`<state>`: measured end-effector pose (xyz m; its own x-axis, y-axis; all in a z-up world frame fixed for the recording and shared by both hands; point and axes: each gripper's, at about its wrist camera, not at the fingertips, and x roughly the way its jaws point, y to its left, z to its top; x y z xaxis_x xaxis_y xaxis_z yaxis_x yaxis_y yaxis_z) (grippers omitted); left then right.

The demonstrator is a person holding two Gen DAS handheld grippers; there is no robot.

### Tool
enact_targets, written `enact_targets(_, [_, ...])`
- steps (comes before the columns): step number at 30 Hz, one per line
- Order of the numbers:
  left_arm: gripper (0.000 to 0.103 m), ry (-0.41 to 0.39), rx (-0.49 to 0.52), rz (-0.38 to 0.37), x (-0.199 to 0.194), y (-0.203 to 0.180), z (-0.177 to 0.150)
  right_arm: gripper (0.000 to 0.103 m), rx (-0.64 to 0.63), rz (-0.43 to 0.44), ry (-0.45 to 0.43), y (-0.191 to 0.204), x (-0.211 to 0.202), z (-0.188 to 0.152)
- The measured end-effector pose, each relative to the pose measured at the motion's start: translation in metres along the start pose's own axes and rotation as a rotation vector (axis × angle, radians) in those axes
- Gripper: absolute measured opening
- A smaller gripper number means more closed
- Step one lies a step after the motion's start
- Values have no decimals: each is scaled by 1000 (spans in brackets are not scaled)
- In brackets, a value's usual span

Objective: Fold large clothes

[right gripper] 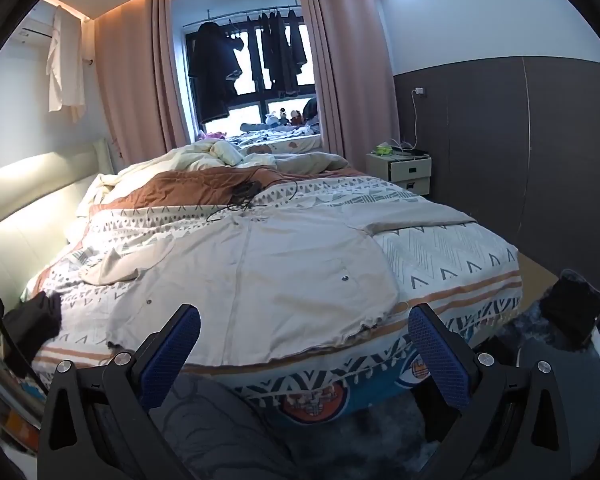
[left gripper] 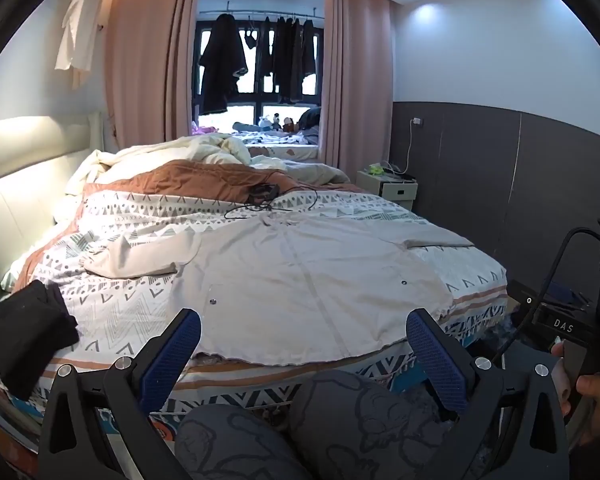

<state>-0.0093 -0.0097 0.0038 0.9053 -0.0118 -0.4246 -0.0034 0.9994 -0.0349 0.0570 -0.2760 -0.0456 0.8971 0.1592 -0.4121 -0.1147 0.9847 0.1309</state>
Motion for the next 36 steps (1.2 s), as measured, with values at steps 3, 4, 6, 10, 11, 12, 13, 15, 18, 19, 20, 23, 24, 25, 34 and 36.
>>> enact_targets(3, [103, -1, 5, 3, -1, -1, -2, 103, 7, 4, -9, -3, -2, -2])
enact_targets(4, [103, 2, 1, 7, -1, -1, -2, 103, 7, 5, -10, -3, -4, -1])
enact_targets(6, [103, 4, -11, 3, 0, 2, -2, 103, 10, 4, -9, -3, -4, -1])
enact_targets(10, [103, 5, -23, 0, 0, 4, -4, 103, 10, 1, -10, -3, -5, -3])
enact_targets(11, [103, 4, -23, 1, 0, 4, -4, 103, 11, -1, -10, -3, -6, -3])
enact_targets(12, [103, 4, -22, -2, 0, 4, -4, 103, 14, -2, -10, -4, -6, -4])
enact_targets(13, [103, 4, -20, -7, 0, 4, -4, 103, 16, -2, -8, -4, -6, -3])
enact_targets(15, [103, 4, -18, -11, -1, 4, -5, 103, 22, 5, -1, -5, -5, -4])
enact_targets(18, [103, 4, -16, -13, -2, 2, -5, 103, 32, 13, 6, -7, -5, -2])
enact_targets(19, [103, 3, -18, -16, -2, 2, -5, 103, 29, 12, 4, -7, -5, -2])
enact_targets(20, [103, 0, -18, -18, -3, 3, -5, 103, 25, 11, 1, -6, -6, -2])
enact_targets(23, [103, -11, -23, -23, -6, 3, -5, 103, 15, 12, -14, -5, -7, -2])
enact_targets(24, [103, -13, -25, -26, -7, 3, -5, 103, 13, 11, -18, -4, -7, -2])
enact_targets(25, [103, -14, -26, -26, -8, 4, -5, 103, 12, 10, -21, -3, -7, -2])
enact_targets(34, [103, -13, -27, -15, -10, 3, -7, 103, 31, 13, -19, -4, -4, -3])
enact_targets(36, [103, -11, -24, -10, -10, 3, -7, 103, 30, 14, -15, -4, -3, -4])
